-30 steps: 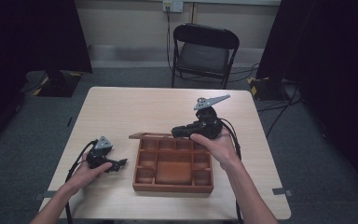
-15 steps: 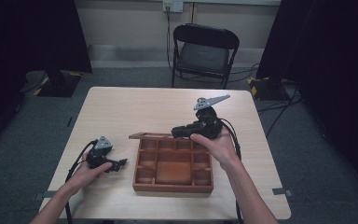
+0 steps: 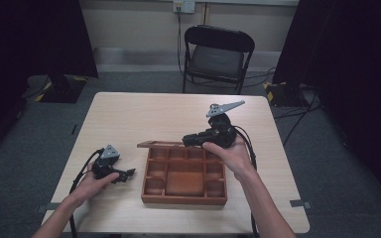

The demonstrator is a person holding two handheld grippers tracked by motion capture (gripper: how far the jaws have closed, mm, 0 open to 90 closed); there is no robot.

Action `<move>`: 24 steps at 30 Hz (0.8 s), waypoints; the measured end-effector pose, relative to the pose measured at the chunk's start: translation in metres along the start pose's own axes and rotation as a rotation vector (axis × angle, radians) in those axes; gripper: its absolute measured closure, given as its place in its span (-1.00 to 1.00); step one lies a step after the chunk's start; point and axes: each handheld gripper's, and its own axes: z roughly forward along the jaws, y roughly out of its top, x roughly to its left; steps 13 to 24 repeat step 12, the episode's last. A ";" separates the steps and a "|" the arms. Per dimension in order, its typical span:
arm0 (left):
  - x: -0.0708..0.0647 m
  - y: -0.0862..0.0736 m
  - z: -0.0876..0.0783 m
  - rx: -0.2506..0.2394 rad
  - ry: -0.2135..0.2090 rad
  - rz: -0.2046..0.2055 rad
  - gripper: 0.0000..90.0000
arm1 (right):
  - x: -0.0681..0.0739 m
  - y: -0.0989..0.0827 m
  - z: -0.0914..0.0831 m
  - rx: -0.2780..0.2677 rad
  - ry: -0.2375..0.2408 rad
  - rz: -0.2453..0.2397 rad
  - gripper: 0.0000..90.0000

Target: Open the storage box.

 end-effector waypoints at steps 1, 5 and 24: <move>0.000 0.000 0.000 0.000 0.000 0.000 -0.79 | 0.000 0.000 0.000 0.000 0.000 0.000 0.84; 0.000 0.000 0.000 0.000 0.000 0.000 -0.79 | 0.000 0.000 0.000 0.000 0.001 0.000 0.84; 0.000 0.000 0.000 -0.001 -0.001 0.000 -0.79 | 0.001 -0.001 0.000 -0.001 -0.001 -0.001 0.84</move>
